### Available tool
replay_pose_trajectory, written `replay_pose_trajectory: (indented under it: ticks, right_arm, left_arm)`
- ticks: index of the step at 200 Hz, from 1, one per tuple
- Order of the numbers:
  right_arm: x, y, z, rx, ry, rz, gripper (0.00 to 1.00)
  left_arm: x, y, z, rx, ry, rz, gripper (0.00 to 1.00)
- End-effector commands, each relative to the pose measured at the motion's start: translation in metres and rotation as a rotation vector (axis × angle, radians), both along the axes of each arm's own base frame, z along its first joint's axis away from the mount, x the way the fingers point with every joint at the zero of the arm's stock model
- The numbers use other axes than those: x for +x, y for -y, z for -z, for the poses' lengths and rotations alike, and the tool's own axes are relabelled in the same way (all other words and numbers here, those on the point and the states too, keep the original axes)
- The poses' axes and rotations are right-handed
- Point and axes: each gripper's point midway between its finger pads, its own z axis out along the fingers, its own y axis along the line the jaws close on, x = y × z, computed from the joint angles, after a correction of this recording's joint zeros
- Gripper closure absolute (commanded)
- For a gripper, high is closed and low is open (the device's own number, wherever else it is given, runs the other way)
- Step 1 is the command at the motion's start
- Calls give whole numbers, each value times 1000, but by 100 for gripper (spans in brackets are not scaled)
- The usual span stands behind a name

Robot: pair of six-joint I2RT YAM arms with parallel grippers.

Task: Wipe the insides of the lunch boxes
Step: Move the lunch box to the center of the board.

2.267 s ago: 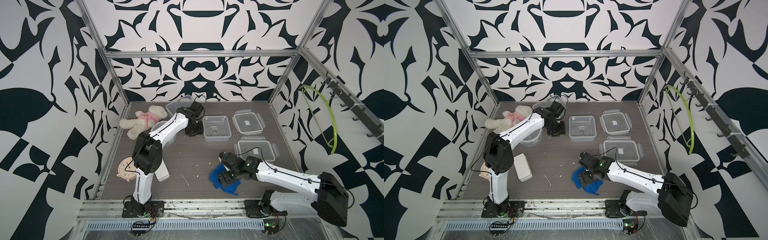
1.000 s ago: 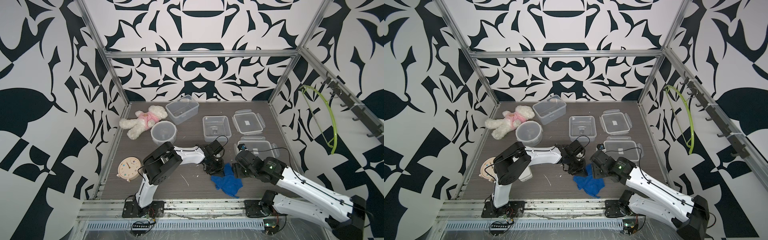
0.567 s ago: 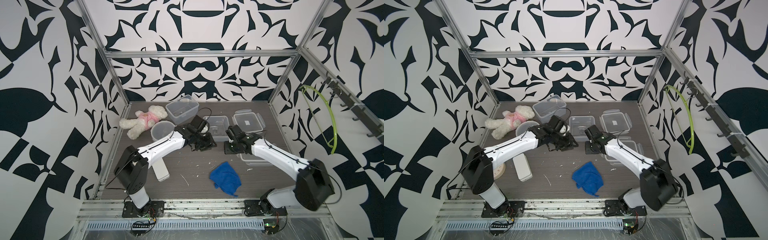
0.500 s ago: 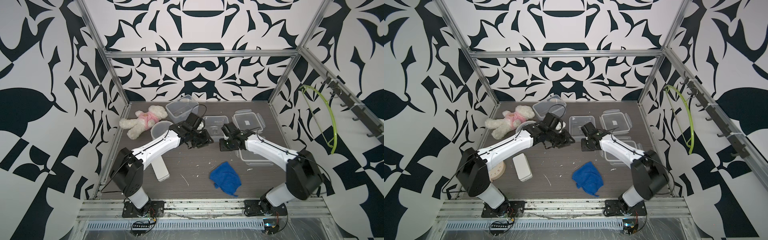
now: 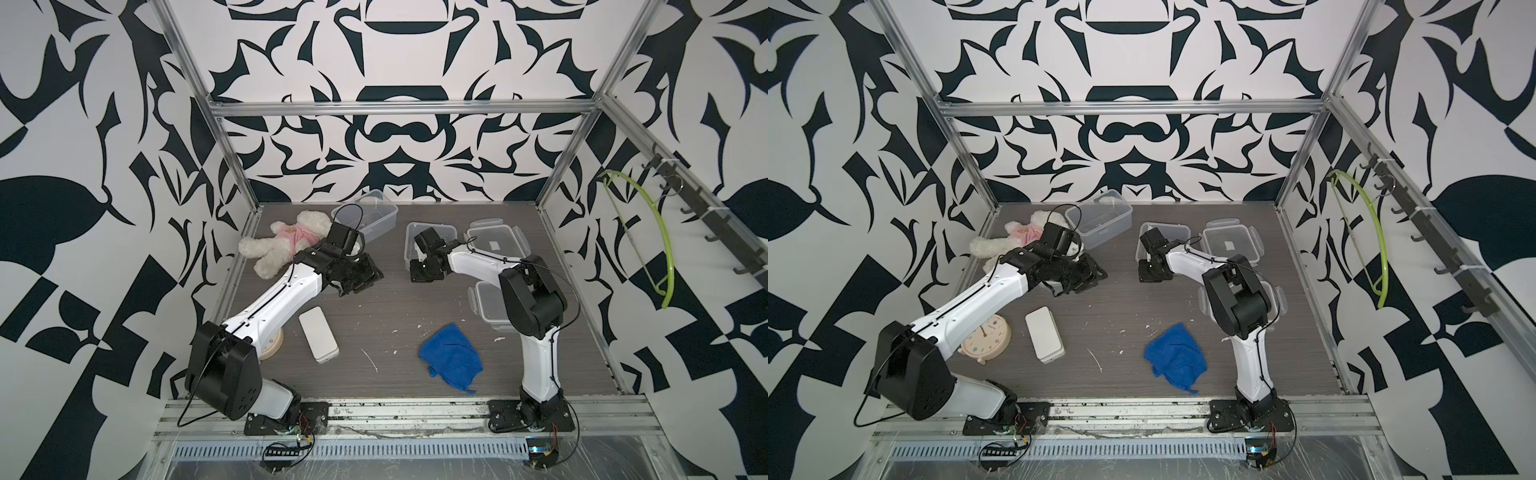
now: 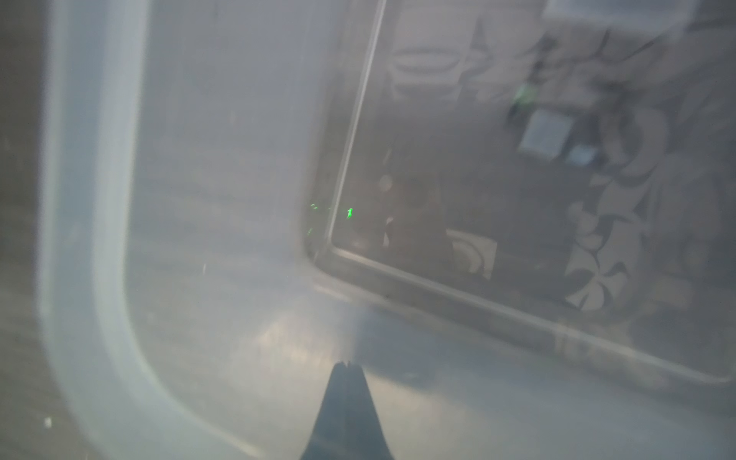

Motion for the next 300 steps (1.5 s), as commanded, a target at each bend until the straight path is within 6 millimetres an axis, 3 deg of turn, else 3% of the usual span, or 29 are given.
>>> replay_pose_trajectory:
  ticks: [1, 24, 46, 68, 79, 83, 103, 111, 126, 149, 176, 187, 190, 199, 244, 279, 294, 300]
  right_arm:
    - [52, 26, -32, -26, 129, 64, 100]
    - [80, 50, -36, -60, 142, 97, 100]
    - [100, 68, -43, -116, 167, 95, 100]
    - [102, 63, -49, -127, 153, 15, 100]
    - [96, 46, -58, -54, 166, -33, 100]
    - [92, 39, -62, -28, 173, -53, 100]
    - [69, -10, -83, 88, 217, -178, 91]
    - [58, -33, -92, 146, 223, -235, 85]
    - [37, -76, -110, 271, 239, -325, 64]
    - [19, -122, -126, 366, 264, -377, 43]
    - [10, -163, -132, 484, 232, -418, 37]
    - [8, -175, -130, 505, 217, -425, 36]
    - [8, -178, -129, 505, 218, -430, 35]
    - [9, -184, -127, 504, 218, -431, 34]
    - [27, -200, -115, 533, 217, -398, 33]
    - [40, -214, -100, 546, 186, -391, 33]
    - [46, -221, -106, 569, 196, -394, 34]
    - [48, -224, -95, 569, 181, -391, 34]
  left_arm:
    - [-6, -21, 5, 53, -15, -18, 59]
    - [-2, -43, 2, 92, -13, -74, 56]
    - [3, -80, -5, 169, -1, -174, 51]
    - [-3, -124, -13, 291, 8, -290, 48]
    - [-4, -142, -14, 355, 16, -341, 46]
    - [-7, -148, -23, 361, 50, -363, 45]
    - [-6, -169, -25, 425, 80, -422, 41]
    - [-4, -175, -22, 441, 83, -426, 39]
    - [-1, -191, -13, 459, 52, -468, 38]
    - [16, -206, -1, 359, 56, -534, 37]
    - [39, -214, 8, 199, 87, -605, 36]
    - [46, -214, 10, 161, 102, -609, 36]
    - [49, -213, 21, 162, 72, -605, 35]
    - [55, -211, 27, 148, 64, -589, 35]
    - [76, -211, 60, 112, 10, -581, 36]
    - [89, -212, 76, 99, -16, -575, 38]
    - [91, -213, 81, 105, -21, -573, 38]
    - [92, -213, 82, 109, -22, -571, 38]
